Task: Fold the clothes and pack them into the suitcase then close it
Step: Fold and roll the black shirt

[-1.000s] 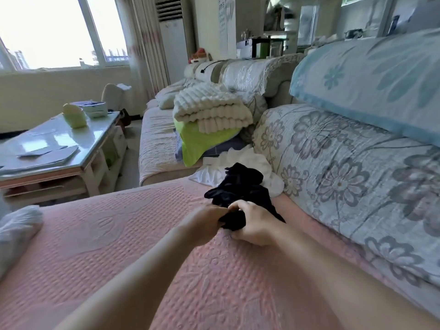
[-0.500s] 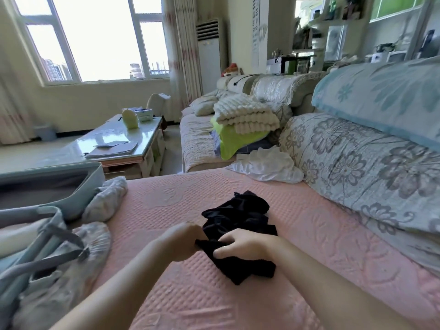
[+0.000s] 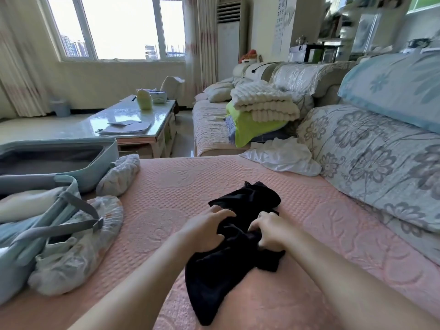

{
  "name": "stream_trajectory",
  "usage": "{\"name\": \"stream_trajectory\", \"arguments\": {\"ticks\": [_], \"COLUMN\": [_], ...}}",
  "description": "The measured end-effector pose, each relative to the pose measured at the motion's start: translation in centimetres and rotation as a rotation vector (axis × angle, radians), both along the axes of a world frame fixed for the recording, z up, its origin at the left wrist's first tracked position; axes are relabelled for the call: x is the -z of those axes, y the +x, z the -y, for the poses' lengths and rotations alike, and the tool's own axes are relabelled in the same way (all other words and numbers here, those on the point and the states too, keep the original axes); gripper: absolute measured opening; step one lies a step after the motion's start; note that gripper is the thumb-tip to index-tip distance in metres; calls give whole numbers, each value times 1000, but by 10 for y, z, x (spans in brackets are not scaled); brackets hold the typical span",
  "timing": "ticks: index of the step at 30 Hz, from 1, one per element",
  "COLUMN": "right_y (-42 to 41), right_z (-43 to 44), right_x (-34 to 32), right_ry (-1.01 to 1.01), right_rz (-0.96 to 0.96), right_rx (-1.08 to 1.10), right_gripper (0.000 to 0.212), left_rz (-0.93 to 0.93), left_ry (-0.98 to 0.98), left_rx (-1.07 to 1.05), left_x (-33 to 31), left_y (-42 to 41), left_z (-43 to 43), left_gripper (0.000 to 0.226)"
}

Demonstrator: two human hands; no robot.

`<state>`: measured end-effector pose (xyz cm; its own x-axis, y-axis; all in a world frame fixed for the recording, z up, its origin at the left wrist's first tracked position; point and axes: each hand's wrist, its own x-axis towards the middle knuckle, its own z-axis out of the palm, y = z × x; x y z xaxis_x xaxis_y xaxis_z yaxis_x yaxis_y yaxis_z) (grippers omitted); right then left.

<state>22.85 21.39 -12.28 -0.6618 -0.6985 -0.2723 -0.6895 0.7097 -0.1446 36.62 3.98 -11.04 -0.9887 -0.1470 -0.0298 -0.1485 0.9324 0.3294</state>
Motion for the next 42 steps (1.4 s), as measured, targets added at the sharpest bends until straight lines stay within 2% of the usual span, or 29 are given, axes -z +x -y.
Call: {"name": "stream_trajectory", "arguments": {"ticks": [2,4,7,9,12,13,15,18,20,23,25,26,28,29,31,32,33,35,37,38,39,42], "right_y": [-8,-14,-15,-18,-29,-31,-32,-28,-23,-11,-4,-2,2,4,7,8,8,9,9,10,10,15], "right_z": [5,7,8,8,6,5,7,17,29,44,53,57,60,59,53,48,44,34,25,22,20,21], "right_x": [0,-3,-12,-15,-10,-8,-7,-7,-7,-4,0,3,7,7,4,1,-2,-7,-8,-7,-6,-8], "right_ry": [-118,-243,-510,-598,-458,-415,-453,-504,-450,-339,-224,-160,-45,-3,51,71,88,127,195,205,176,-58], "right_rz": [4,97,219,180,35,29,85,131,163,232,233,216,176,165,189,217,245,259,219,169,100,-53], "right_rx": [11,9,-12,19,104,136,186,219,179,87,28,-6,-74,-101,-146,-160,-169,-173,-172,-185,-199,-161], "right_gripper": [32,19,25,30,40,44,46,41,40,46,58,62,69,71,79,83,87,96,104,101,90,36], "left_rz": [43,72,-100,-193,-280,-332,-468,-509,-353,-123,-150,-157,-5,134,380,392,353,250,158,105,56,-43], "left_ry": [-80,-141,-27,70,292,360,422,330,178,-66,-152,-70,134,170,105,40,14,45,61,61,55,-15], "left_rx": [75,55,3,-74,-270,-354,-539,-829,-933,-805,-531,-353,-116,-39,42,72,93,90,47,25,-14,-126], "left_x": [7,16,20,16,6,1,-10,-12,-4,7,9,9,11,12,17,22,24,25,18,17,17,9], "left_y": [-14,-26,-38,-41,-32,-27,-15,3,18,34,31,28,24,24,25,25,27,30,36,40,44,60], "left_z": [-9,-12,-10,-4,7,12,28,68,86,90,86,82,67,57,50,52,55,65,73,78,86,104], "left_gripper": [84,86,59,52,45,39,35,27,34,69,73,64,40,41,64,64,55,39,48,52,54,53]}}
